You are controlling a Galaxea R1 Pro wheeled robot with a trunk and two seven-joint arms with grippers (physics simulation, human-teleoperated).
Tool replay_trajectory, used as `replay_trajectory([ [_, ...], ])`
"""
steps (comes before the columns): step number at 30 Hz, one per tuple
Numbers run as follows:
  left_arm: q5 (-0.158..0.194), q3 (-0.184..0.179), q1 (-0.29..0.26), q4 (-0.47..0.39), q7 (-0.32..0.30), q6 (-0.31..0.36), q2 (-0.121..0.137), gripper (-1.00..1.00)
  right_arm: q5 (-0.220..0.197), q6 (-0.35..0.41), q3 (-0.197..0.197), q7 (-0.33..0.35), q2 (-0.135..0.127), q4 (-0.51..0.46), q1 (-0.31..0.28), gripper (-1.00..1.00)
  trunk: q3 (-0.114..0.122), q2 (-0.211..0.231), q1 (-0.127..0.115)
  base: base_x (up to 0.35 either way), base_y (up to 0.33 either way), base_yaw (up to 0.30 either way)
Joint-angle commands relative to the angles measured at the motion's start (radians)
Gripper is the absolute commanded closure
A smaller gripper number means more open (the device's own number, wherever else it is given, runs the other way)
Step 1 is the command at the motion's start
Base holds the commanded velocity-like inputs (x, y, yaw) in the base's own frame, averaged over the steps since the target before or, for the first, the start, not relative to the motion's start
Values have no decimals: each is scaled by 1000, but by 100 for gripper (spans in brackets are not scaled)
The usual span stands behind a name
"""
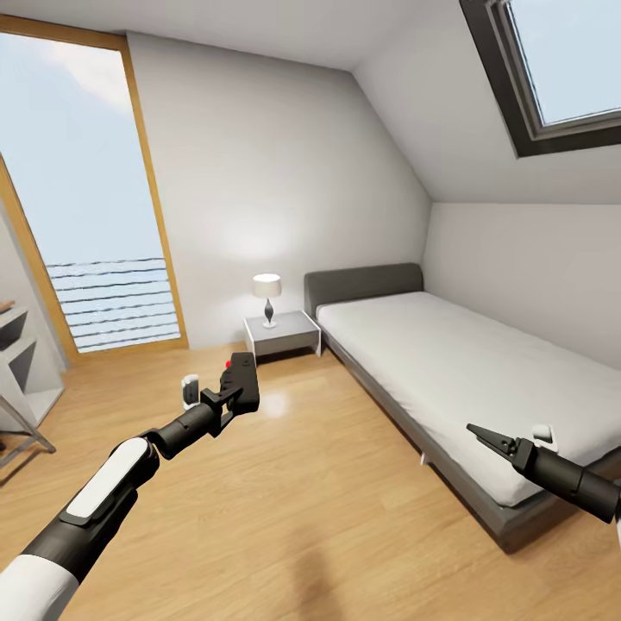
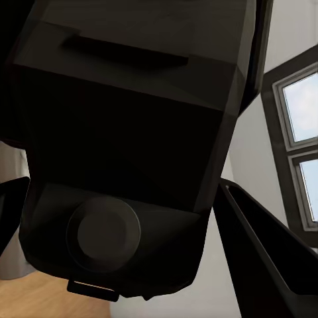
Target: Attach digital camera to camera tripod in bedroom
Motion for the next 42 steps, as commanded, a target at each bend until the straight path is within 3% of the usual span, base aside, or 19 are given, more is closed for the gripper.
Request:
replay_trajectory([
  [1, 5, -2, -1, 1, -5, 1, 1, 100, 0, 5, 0, 3, -1, 0, -1, -100, 2, 7, -4, 0, 0, 0],
  [20, 3, -2, -1, 2, -4, 1, 2, 100, 42, 2, 1, -9, 0, 1, -1, -100, 62, 140, -77, 0, 0, 0],
  [25, 3, -2, -1, 3, -4, 1, 2, 100, 97, 1, 0, -40, 3, 10, -1, -100, 77, 175, -96, 0, 0, 0],
  [30, 5, -1, -1, 52, 2, -5, 2, 100, 199, -20, 0, -110, 11, 64, -1, -100, 93, 210, -115, 0, 0, 0],
  [33, 5, 4, -1, 138, -2, -7, 3, 100, 254, -64, 16, -187, 16, 101, -1, -100, 102, 231, -127, 0, 0, 0],
  [37, 5, 7, -1, 207, -21, -7, 3, 100, 288, -139, 43, -323, 35, 126, -1, -100, 115, 259, -142, 0, 0, 0],
  [42, 5, 6, -1, 232, -57, -8, 2, 100, 298, -183, 58, -424, 47, 133, -1, -100, 131, 294, -161, 0, 0, 0],
])
